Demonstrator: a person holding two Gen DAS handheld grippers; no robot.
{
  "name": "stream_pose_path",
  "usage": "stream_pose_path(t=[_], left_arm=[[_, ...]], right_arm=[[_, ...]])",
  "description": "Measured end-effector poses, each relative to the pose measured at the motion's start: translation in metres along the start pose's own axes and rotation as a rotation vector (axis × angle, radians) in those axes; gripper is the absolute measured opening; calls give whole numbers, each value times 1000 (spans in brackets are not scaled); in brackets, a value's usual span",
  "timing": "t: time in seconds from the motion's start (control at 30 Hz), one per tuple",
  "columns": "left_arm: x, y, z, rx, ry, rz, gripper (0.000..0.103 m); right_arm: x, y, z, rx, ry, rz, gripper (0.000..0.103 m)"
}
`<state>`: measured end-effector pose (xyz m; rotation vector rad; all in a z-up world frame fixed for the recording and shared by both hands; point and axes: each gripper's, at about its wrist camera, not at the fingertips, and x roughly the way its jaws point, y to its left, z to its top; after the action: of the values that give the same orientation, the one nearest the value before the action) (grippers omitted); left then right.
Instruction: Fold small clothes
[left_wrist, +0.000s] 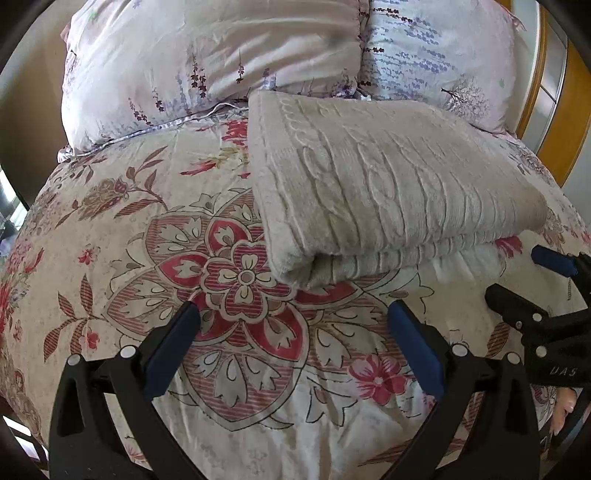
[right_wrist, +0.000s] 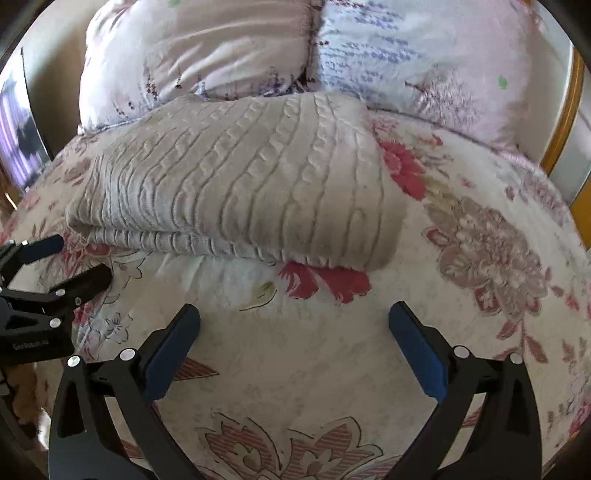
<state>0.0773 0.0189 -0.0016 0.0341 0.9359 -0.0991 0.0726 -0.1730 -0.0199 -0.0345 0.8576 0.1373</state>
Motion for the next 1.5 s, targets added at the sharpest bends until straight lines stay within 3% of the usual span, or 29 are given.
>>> stream_pose_path(t=[1.5], left_arm=[[0,-1,0,-6,-13,7,101]], right_arm=[[0,-1,-1,-2,-1,-4,102]])
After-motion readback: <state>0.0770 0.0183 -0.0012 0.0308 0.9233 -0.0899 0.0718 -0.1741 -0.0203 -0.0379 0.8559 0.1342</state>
